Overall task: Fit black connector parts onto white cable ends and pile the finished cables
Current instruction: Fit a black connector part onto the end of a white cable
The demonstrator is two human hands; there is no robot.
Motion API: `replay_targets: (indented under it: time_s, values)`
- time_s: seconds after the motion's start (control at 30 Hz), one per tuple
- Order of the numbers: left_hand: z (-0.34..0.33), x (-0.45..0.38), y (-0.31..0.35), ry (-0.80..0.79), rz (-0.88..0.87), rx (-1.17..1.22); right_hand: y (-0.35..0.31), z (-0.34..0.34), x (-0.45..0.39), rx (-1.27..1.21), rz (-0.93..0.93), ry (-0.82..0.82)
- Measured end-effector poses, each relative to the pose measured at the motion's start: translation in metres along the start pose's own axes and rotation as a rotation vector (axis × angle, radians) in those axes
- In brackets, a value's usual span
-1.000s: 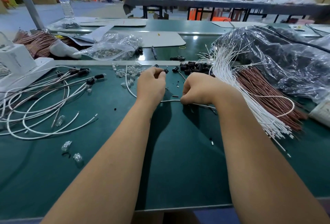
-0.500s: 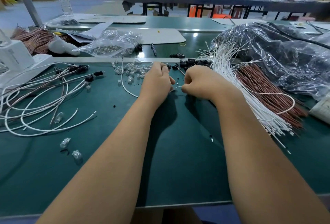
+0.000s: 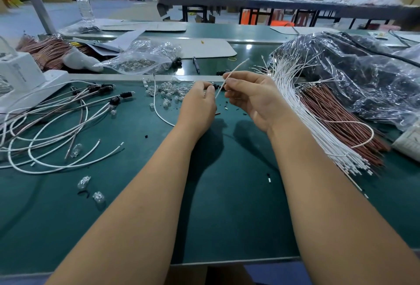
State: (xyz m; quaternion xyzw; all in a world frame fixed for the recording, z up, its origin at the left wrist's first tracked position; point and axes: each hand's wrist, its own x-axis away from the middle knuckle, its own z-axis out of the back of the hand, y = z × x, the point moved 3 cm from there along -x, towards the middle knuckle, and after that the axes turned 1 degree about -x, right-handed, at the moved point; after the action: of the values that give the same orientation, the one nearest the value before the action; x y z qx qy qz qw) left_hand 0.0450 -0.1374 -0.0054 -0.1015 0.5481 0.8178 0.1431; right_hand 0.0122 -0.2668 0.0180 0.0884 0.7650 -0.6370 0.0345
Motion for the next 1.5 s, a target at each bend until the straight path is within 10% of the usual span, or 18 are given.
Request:
replay_targets:
  time_s: [0.83,1.5]
  values:
    - [0.021,-0.008,-0.01,0.038,0.347,1.112,0.008,-0.015,0.002,0.688,0.317,0.194]
    - [0.018,-0.008,-0.01,0.014,0.234,0.92,0.011,-0.008,-0.005,0.639,0.29,0.24]
